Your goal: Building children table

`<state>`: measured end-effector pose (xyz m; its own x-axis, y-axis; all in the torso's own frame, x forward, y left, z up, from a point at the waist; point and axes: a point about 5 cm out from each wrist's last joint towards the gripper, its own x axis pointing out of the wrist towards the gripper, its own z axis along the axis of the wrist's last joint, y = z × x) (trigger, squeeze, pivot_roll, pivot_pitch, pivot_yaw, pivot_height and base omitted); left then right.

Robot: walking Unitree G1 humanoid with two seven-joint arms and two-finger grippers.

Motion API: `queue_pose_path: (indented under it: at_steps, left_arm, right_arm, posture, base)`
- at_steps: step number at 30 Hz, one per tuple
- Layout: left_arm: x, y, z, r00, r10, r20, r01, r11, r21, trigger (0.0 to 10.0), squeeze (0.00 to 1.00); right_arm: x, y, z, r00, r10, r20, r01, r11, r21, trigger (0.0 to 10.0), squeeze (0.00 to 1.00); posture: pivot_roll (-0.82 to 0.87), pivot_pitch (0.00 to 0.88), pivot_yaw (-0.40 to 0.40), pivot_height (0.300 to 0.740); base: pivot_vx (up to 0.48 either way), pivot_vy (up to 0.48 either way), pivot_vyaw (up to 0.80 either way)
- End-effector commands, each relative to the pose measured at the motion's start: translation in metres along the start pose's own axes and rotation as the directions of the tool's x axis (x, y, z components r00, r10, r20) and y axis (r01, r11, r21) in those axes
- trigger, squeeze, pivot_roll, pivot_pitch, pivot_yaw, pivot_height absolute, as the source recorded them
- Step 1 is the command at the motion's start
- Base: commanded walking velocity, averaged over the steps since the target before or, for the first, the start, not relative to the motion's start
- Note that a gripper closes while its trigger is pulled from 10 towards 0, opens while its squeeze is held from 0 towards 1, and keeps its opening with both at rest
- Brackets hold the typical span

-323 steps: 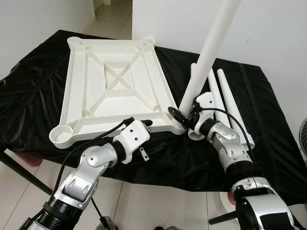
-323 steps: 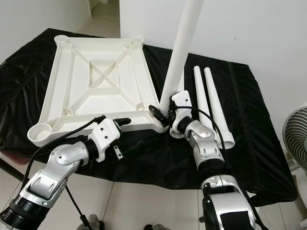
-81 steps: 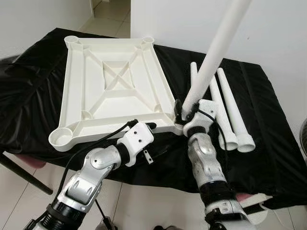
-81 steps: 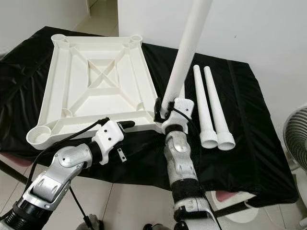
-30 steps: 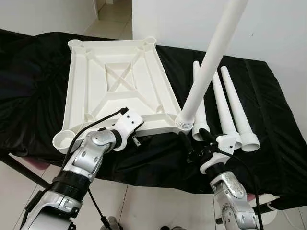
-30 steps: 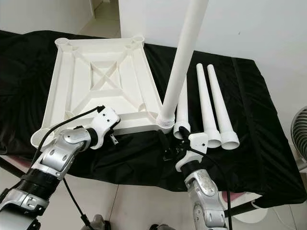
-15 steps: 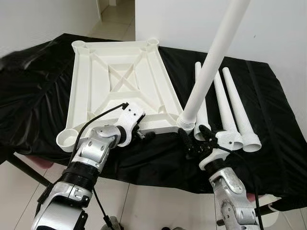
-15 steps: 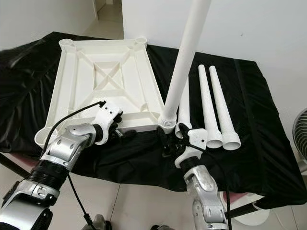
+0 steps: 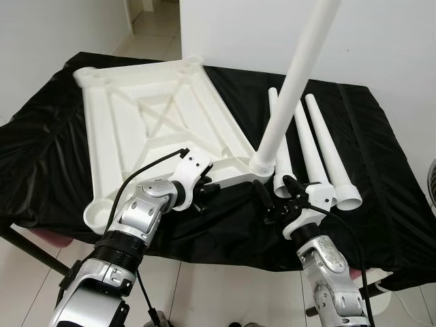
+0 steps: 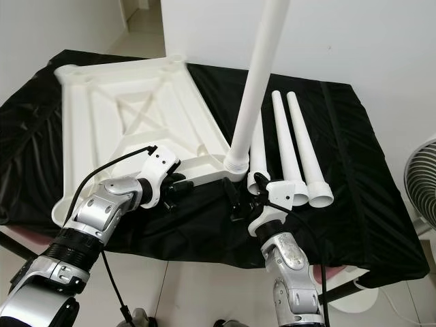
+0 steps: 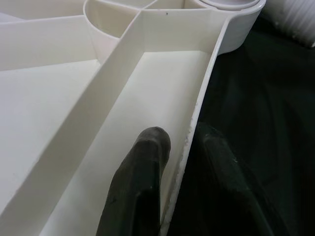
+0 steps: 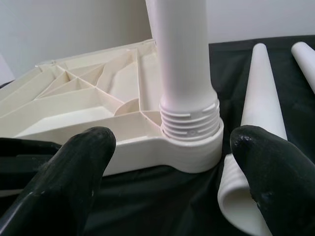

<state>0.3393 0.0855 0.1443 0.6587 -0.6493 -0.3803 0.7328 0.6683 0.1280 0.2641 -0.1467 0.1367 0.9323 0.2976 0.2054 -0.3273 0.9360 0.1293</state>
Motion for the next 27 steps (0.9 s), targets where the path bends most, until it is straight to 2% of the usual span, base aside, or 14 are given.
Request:
queue_pose_path:
  at_steps: [1,15,20,22,24,27]
  left_arm:
    - [-0.005,0.012,-0.01,0.989,0.137,-0.049,-0.138,0.99,-0.008,0.0,0.0]
    - [-0.009,0.022,-0.014,0.974,0.215,-0.073,-0.216,0.976,-0.011,0.0,0.0]
    - [-0.012,0.032,-0.018,0.954,0.282,-0.106,-0.284,0.959,-0.009,0.0,0.0]
    - [-0.02,0.041,-0.026,0.934,0.331,-0.131,-0.338,0.941,-0.033,0.0,0.0]
    - [-0.025,0.049,-0.034,0.914,0.374,-0.157,-0.382,0.924,-0.018,0.0,0.0]
    - [-0.026,0.051,-0.036,0.907,0.388,-0.164,-0.394,0.919,-0.006,0.0,0.0]
  right_arm:
    - [-0.001,-0.004,-0.004,1.0,-0.014,-0.023,0.014,1.0,-0.005,10.0,0.0]
    - [0.003,-0.007,-0.002,1.0,-0.018,-0.015,0.018,1.0,-0.018,10.0,0.0]
    - [0.004,-0.008,-0.001,1.0,-0.023,-0.011,0.023,0.999,-0.024,10.0,0.0]
    - [0.004,-0.008,0.0,1.0,-0.025,-0.006,0.024,0.999,-0.03,10.0,0.0]
    - [0.003,-0.009,0.0,0.999,-0.032,-0.005,0.032,0.999,-0.029,10.0,0.0]
    - [0.003,-0.01,0.0,0.999,-0.034,-0.005,0.034,0.999,-0.029,10.0,0.0]
  posture:
    - [0.11,0.055,-0.004,0.74]
    - [0.11,0.066,-0.004,0.74]
    - [0.11,0.071,-0.001,0.74]
    - [0.1,0.072,0.006,0.74]
    - [0.11,0.075,0.003,0.74]
    - [0.11,0.076,0.002,0.74]
  base:
    - [0.0,0.0,0.0]
    - [0.0,0.0,0.0]
    - [0.0,0.0,0.0]
    - [0.0,0.0,0.0]
    - [0.0,0.0,0.0]
    - [0.0,0.0,0.0]
